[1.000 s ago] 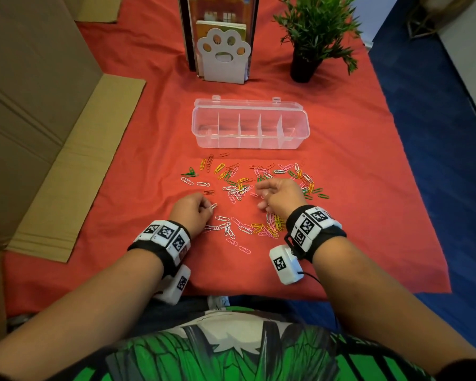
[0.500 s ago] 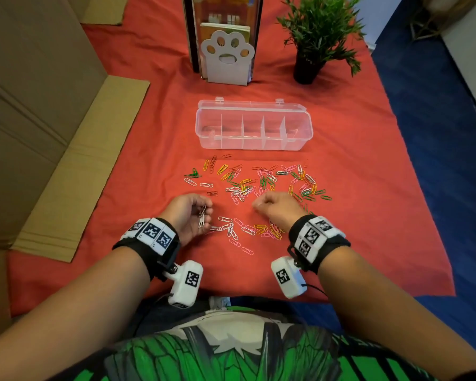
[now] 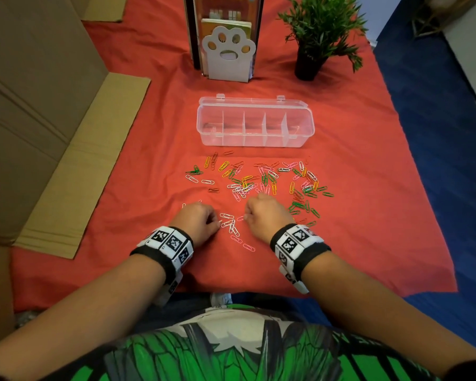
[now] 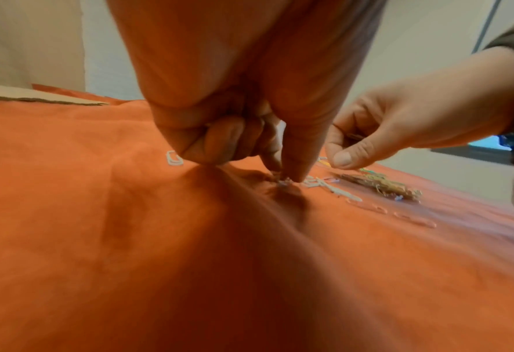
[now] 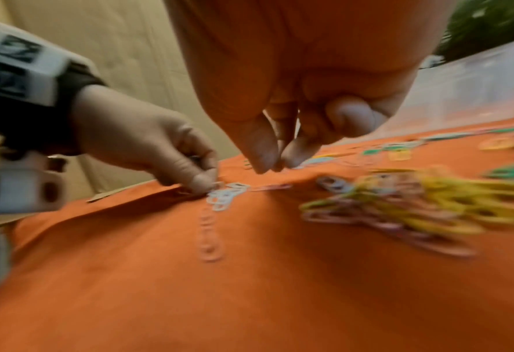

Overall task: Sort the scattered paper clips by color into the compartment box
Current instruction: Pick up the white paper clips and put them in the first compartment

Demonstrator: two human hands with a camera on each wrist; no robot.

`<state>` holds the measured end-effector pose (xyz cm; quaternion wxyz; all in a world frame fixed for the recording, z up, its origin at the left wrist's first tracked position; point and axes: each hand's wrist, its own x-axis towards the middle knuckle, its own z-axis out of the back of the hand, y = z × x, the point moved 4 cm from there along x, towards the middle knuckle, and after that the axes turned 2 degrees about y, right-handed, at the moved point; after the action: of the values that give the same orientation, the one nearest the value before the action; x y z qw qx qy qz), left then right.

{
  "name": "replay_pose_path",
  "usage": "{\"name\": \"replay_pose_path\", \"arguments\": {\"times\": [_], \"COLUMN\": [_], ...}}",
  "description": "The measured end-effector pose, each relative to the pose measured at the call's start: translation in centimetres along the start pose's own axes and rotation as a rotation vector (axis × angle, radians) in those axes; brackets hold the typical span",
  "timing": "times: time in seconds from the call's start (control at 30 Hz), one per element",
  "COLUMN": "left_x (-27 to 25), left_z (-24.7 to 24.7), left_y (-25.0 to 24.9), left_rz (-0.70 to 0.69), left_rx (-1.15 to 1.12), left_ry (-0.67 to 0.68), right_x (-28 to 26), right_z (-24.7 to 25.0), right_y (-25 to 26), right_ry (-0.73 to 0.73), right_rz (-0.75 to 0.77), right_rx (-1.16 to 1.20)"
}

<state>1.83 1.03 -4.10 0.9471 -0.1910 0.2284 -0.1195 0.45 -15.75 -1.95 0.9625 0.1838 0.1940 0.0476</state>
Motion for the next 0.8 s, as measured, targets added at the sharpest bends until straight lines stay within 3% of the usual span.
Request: {"name": "replay_pose_path", "arguments": {"times": [0.13, 0.23, 0.37, 0.43, 0.63, 0.8], "left_x": [0.0, 0.4, 0.2, 0.1, 0.4, 0.4], "left_z": [0.7, 0.5, 0.4, 0.5, 1.0, 1.3], "left_y": [-0.2, 0.8, 1.1, 1.1, 1.2, -0.6], "left_rz": [0.097, 0.283, 0.471, 0.481, 0.310, 0.265], "left_rx": [-0.177, -0.526, -1.011, -1.089, -0.815, -1.118], "left_ry": [-0.037, 0.039, 0.086, 0.089, 0.008, 0.036], "right_x": [-0.1, 0.0, 0.5, 0.9, 0.5, -0.2], "right_z": [-2.1, -2.2, -1.2, -0.4, 1.4, 1.7], "right_y": [2.6, 3.2, 1.9, 0.8, -2.3, -3.3], "right_ry": [0.071, 0.021, 0.086, 0.101, 0.053, 0.072], "right_rz": [0.014, 0.032, 0.019, -0.066, -0.277, -0.378], "right_rx": [-0.104, -0.145, -0.099, 0.057, 0.864, 1.410]}}
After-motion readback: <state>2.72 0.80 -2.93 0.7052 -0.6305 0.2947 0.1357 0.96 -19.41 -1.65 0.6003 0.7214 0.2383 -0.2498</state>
